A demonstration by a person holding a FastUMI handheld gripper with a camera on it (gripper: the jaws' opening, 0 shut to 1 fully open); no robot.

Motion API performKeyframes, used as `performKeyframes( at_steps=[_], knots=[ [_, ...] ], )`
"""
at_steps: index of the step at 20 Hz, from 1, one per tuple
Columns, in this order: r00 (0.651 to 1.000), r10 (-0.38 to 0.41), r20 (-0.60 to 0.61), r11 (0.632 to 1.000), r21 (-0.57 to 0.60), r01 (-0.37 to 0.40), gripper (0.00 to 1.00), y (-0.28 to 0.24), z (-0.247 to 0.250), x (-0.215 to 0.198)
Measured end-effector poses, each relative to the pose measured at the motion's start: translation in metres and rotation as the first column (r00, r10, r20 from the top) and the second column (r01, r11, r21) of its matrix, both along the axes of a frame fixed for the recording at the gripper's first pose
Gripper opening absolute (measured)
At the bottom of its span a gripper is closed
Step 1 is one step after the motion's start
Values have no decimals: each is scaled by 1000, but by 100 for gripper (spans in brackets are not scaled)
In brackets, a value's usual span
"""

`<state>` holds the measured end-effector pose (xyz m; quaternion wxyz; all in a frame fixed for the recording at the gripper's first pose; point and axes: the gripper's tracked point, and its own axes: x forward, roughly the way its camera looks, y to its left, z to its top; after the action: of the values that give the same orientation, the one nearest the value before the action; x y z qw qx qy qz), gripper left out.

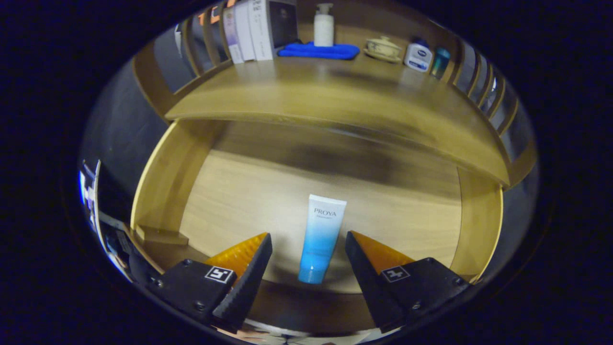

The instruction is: Pull open the drawer, take out the items inside it, and place them on the countertop above the cabinet.

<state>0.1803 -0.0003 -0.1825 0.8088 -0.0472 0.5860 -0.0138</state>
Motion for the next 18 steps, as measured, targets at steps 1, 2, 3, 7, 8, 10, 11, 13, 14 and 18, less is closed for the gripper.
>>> performKeyframes(
  at_steps=[1, 2, 3, 7, 8, 10, 11, 13, 14, 18],
  knots=[
    [999, -22, -26, 1000, -1, 22, 95, -2, -6, 3],
    [998, -48, -44, 999, 0, 48, 94, -5, -12, 4],
    [996, -64, -57, 998, 1, 65, 90, -4, -16, 6],
    [990, -89, -105, 996, 19, 92, 77, -5, -28, 3],
    [991, -82, -105, 996, 10, 83, 74, -6, -29, 2],
    [992, -85, -93, 996, 1, 85, 65, -10, -27, 3],
    [993, -84, -87, 996, 8, 85, 54, -8, -25, 3],
    [993, -95, -72, 995, 29, 97, 50, -7, -21, 2],
    [994, -92, -58, 995, 36, 94, 50, -7, -13, 3],
    [998, -68, 9, 996, 61, 68, 49, -7, 25, 3]
  ],
)
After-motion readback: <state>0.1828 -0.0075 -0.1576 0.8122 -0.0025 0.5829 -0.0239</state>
